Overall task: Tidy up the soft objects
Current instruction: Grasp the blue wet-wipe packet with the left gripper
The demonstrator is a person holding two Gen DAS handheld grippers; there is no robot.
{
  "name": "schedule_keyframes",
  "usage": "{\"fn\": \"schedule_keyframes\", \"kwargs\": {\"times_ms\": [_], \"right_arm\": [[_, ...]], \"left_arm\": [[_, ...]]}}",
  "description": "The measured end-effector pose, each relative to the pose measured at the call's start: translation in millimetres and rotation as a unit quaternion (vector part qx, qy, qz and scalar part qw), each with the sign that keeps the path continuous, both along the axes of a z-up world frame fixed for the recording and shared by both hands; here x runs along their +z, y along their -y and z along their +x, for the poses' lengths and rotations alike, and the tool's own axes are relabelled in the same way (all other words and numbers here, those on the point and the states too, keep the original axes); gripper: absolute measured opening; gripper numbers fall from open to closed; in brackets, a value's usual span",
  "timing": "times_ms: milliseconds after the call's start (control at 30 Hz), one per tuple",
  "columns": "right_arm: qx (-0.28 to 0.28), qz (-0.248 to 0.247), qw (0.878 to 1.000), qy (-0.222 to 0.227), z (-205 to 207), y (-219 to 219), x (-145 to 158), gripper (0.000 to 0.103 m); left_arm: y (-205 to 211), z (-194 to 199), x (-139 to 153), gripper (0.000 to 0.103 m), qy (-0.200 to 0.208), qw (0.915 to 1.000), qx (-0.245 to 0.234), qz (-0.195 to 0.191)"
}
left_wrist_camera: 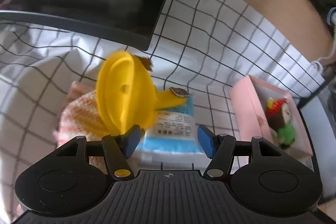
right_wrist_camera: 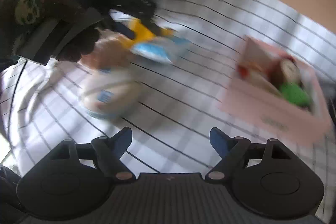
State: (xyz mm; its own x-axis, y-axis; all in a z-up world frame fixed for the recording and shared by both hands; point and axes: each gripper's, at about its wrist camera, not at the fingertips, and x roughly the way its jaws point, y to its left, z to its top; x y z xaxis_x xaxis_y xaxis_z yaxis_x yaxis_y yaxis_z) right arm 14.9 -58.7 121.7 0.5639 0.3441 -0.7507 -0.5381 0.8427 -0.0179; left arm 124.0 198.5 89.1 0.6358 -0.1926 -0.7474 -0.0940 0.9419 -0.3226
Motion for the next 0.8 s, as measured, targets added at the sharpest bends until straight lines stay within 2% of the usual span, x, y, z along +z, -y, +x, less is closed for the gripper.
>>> {"fn": "schedule_keyframes", "kwargs": {"times_ms": [100, 167, 267, 433, 533, 567, 667, 800], "right_arm": [[-0.043, 0.002, 0.999, -0.017, -2, 21, -5, 0.082], [-0.061, 0.003, 0.998, -0.026, -4, 31, -9, 0.082], [-0.074, -0.001, 0.997, -0.027, -8, 40, -11, 0.082], [-0.077, -0.002, 0.997, -0.024, -9, 47, -12, 0.082], [-0.072, -0.001, 0.997, -0.022, -9, 43, -13, 0.082], [-0.069, -0.001, 0.997, -0.018, -10, 43, -12, 0.082], [-0.057, -0.003, 0.998, -0.009, -11, 39, -9, 0.082], [-0.042, 0.003, 0.999, -0.005, -8, 33, -8, 0.082]], "left_arm": [[7, 22, -14, 0.065, -0.011, 0.9999, 0.004, 0.003], [17, 37, -24, 0.071, -0.026, 0.9996, -0.002, 0.013], [30, 53, -34, 0.074, -0.034, 0.9992, 0.005, 0.019], [41, 67, -42, 0.073, -0.039, 0.9977, 0.040, 0.039], [45, 70, -40, 0.065, -0.040, 0.9972, 0.044, 0.046], [45, 66, -40, 0.062, -0.036, 0.9976, 0.034, 0.048], [44, 45, -35, 0.060, -0.030, 0.9985, 0.001, 0.046], [21, -4, -33, 0.058, -0.024, 0.9988, -0.042, -0.010]]}}
